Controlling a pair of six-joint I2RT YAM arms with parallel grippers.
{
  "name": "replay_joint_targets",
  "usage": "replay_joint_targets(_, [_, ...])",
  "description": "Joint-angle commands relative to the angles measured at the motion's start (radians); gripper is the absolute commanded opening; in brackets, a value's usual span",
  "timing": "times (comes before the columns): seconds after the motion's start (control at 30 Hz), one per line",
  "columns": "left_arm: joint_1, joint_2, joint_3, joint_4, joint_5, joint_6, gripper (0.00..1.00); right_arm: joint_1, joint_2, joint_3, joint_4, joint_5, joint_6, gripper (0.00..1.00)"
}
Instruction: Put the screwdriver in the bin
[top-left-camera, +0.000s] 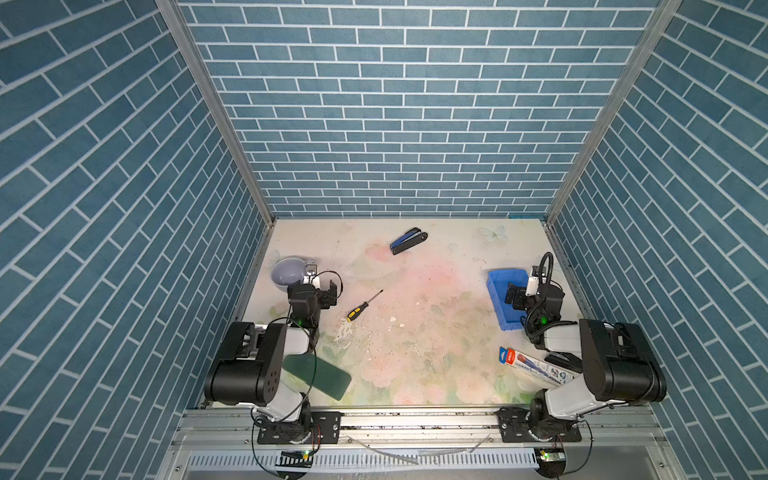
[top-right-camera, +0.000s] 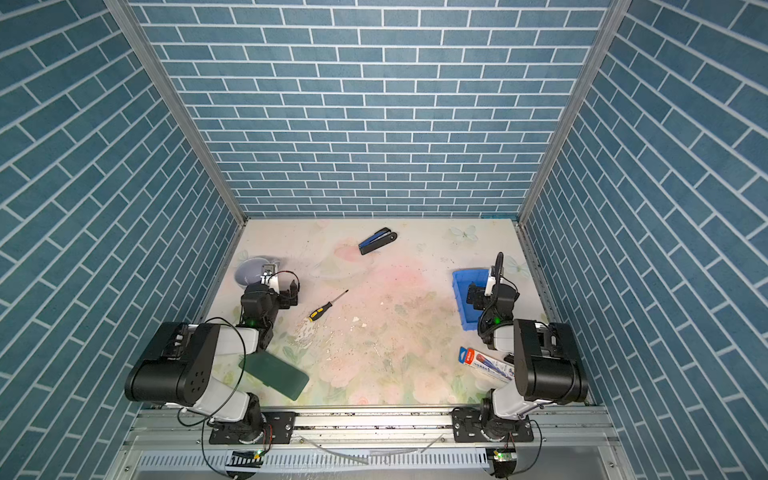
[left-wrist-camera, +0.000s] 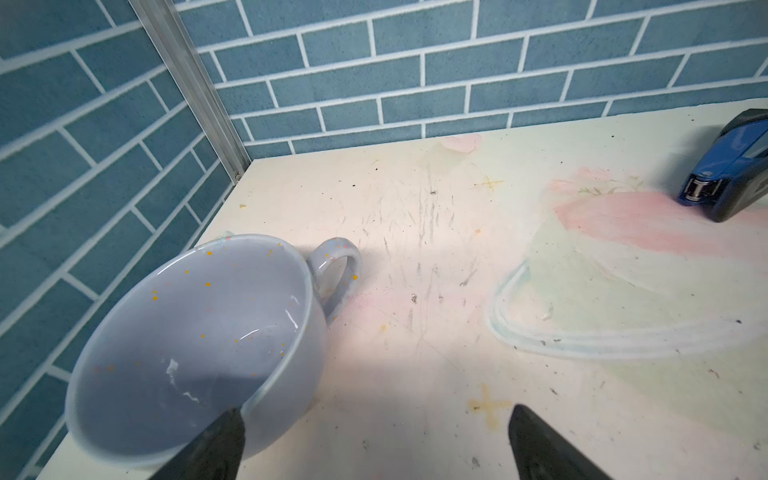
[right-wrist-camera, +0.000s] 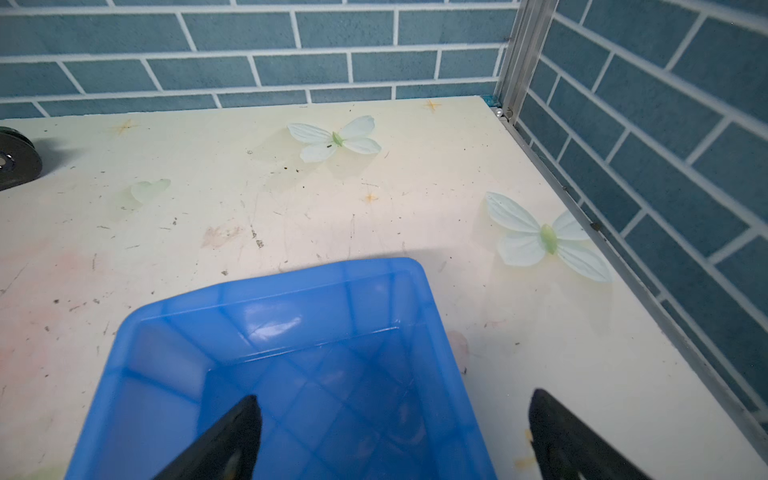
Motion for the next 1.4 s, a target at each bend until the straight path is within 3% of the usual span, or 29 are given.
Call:
replay_joint_targets(0.0, [0.006,0.003,0.014,0.003,0.011,0.011,1.00,-0.001,0.009,0.026,0.005,0.000,-0.001,0.99])
replay_joint_targets(0.87, [0.004,-0.009,0.016,-0.008,-0.002,0.009,1.00,-0.002,0.009,0.026,0.006,0.032,0.014,0.99])
replay_joint_targets(1.17, [-0.032,-0.291,0.111,-0.396,0.014,0.060,1.00,0.000,-0.071,0.022,-0.053,0.028,0.005,0.99])
replay_joint_targets(1.37, [-0.071,-0.447,0.193,-0.695,0.081,0.116,1.00,-0.001,-0.231,0.086,-0.341,-0.025,0.048,0.99])
